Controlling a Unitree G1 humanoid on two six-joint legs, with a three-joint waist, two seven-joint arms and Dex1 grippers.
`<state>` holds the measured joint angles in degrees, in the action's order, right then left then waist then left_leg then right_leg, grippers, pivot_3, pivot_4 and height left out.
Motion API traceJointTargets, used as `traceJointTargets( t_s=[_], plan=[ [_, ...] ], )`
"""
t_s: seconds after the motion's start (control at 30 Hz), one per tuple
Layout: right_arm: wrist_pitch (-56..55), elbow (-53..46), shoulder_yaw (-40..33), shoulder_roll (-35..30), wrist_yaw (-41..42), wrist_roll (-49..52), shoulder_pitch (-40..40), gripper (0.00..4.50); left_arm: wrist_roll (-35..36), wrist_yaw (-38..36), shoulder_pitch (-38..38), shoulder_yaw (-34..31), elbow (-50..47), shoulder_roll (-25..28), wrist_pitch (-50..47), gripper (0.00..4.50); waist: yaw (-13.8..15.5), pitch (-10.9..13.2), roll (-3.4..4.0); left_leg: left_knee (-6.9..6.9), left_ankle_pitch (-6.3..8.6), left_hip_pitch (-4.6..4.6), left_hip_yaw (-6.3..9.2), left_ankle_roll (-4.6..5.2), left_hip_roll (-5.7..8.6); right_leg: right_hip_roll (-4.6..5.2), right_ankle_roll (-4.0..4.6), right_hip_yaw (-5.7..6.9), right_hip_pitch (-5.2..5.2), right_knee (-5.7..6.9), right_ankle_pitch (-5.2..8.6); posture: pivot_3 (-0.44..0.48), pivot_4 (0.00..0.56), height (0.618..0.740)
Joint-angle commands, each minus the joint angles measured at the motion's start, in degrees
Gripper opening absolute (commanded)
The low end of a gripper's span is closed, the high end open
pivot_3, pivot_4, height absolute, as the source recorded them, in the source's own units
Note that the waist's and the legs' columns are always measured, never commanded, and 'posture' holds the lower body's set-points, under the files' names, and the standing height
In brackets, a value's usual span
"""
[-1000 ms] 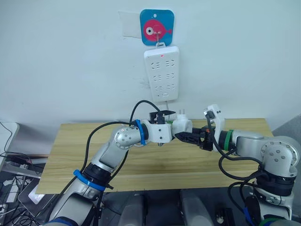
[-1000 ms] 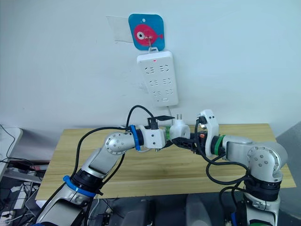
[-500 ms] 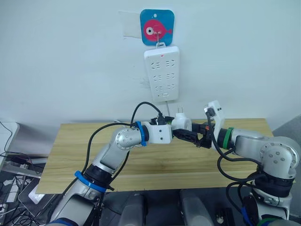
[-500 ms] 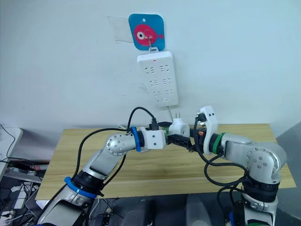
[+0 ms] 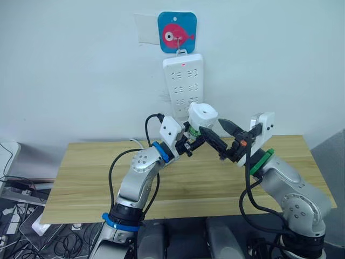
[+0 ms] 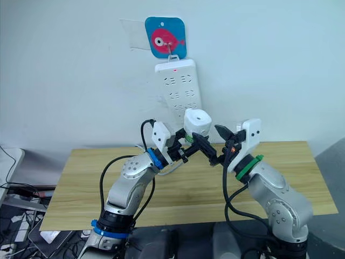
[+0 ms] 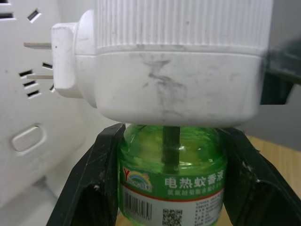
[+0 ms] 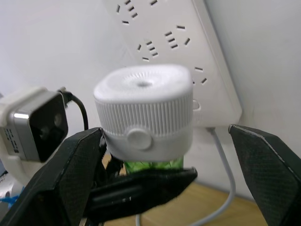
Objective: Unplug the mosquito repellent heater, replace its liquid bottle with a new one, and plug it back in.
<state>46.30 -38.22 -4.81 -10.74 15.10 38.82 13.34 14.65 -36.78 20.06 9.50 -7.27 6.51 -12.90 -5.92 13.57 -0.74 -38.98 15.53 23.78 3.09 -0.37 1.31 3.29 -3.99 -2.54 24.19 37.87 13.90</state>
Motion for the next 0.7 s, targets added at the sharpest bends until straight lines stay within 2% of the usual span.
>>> traceJointTargets(
  t_s=[0.03,0.47,0.57,0.63,0.7],
  plan=[
    [-4.98,2.79,0.65,0.66,0.24,-2.08,2.41,4.50,1.77,-0.14,-0.11,1.15,-4.68,-0.34,-0.70,2.32,-0.21,0.00,0.00,0.00,0.00,0.00,0.00,0.00,0.00,0.00,0.00,0.00,0.00,0.00,0.00,-0.218,0.196,0.740],
    [-5.29,4.05,1.53,-1.97,2.93,0.76,1.07,4.50,2.12,0.10,-0.18,2.30,-7.02,0.17,-3.16,2.32,-0.44,0.00,0.00,0.01,0.00,-0.01,-0.02,0.01,0.00,-0.02,0.00,-0.04,-0.01,-0.01,0.00,-0.196,0.208,0.740],
    [-4.98,2.90,1.53,-2.20,2.48,1.63,0.39,3.97,2.13,-0.12,-0.27,2.69,-7.83,0.28,-3.76,2.32,-0.44,0.00,0.00,0.01,0.00,0.00,-0.02,0.01,0.00,-0.02,0.00,-0.04,-0.01,-0.02,0.00,-0.192,0.211,0.740],
    [-4.79,2.44,1.47,-2.31,2.34,1.99,0.17,3.28,2.00,-0.19,-0.34,2.90,-8.10,0.39,-3.92,2.32,-0.44,0.00,0.00,0.01,0.00,0.00,-0.01,0.01,0.00,-0.02,0.00,-0.03,-0.01,-0.02,0.00,-0.192,0.211,0.740],
    [-4.69,2.28,1.42,-2.47,2.27,2.34,0.06,3.09,2.01,-0.14,-0.46,3.09,-8.30,0.47,-4.00,2.32,-0.44,0.00,0.00,0.01,0.00,0.00,-0.02,0.01,0.00,-0.02,0.00,-0.04,-0.01,-0.02,0.00,-0.192,0.214,0.740]
  ],
)
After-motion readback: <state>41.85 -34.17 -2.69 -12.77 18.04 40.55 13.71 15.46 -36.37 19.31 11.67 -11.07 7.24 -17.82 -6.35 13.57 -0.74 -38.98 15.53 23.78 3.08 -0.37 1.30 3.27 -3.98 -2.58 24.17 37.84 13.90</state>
